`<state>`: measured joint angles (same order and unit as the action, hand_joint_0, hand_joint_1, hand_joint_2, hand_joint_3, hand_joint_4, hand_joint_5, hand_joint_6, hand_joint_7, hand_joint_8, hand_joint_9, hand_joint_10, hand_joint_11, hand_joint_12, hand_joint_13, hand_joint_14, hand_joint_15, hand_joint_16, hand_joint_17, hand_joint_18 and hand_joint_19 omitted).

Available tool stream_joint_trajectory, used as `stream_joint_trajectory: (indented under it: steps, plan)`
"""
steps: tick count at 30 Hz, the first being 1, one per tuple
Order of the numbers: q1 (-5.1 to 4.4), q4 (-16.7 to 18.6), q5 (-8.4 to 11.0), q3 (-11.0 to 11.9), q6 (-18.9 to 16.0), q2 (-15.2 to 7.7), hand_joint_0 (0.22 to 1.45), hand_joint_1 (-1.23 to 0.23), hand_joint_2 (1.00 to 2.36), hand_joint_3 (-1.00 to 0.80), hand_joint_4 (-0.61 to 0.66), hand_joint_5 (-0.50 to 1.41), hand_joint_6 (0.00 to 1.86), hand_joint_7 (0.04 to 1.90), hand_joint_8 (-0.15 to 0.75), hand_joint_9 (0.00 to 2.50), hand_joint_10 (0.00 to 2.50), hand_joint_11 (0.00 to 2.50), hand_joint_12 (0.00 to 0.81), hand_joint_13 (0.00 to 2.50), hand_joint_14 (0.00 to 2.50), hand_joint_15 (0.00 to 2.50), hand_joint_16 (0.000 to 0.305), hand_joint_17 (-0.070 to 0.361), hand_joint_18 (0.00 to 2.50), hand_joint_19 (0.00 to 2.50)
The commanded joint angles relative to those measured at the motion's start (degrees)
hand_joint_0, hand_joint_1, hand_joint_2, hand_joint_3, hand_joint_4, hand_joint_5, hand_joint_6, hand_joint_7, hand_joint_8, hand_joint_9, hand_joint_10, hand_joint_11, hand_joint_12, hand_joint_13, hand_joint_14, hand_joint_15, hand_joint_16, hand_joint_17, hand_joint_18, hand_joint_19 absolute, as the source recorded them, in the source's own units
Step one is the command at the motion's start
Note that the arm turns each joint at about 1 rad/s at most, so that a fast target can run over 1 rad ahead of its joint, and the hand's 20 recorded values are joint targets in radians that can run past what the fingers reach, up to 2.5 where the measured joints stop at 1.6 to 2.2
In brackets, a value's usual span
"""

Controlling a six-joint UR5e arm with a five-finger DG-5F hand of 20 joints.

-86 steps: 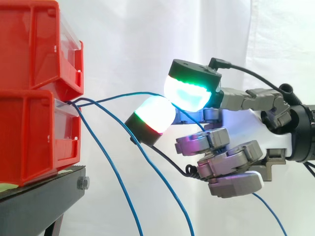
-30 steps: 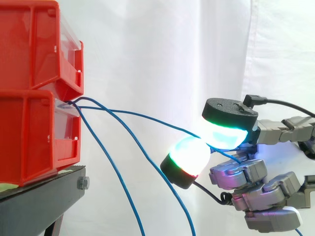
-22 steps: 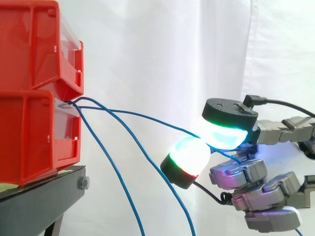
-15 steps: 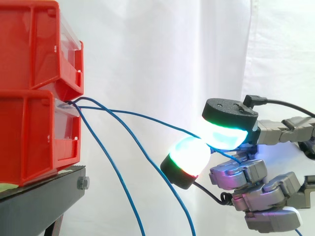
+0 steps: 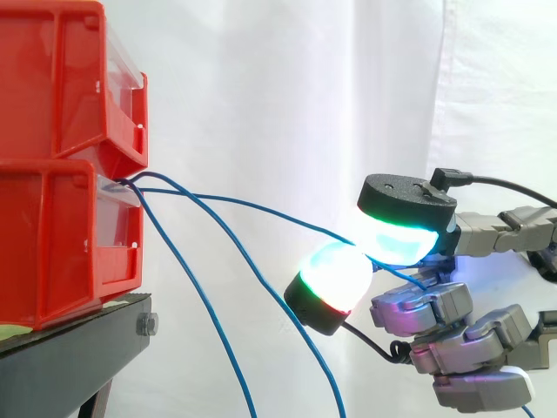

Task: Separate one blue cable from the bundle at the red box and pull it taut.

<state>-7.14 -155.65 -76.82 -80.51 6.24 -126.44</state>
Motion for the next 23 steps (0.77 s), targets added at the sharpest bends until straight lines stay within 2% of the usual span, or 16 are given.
stream_joint_trajectory:
  steps: [1, 23]
  plan:
    - [0.02, -0.01, 0.0, 0.0, 0.0, -0.03, 0.66, -0.76, 1.02, -0.17, -0.27, -0.16, 0.87, 0.91, 0.18, 0.45, 2.5, 2.05, 0.391, 0.97, 2.5, 1.21, 0.043, 0.097, 1.31, 1.2]
    - [0.02, -0.01, 0.0, 0.0, 0.0, -0.03, 0.66, -0.76, 1.02, -0.16, -0.26, -0.16, 0.87, 0.92, 0.181, 0.45, 2.5, 2.05, 0.392, 0.96, 2.5, 1.22, 0.043, 0.097, 1.31, 1.21]
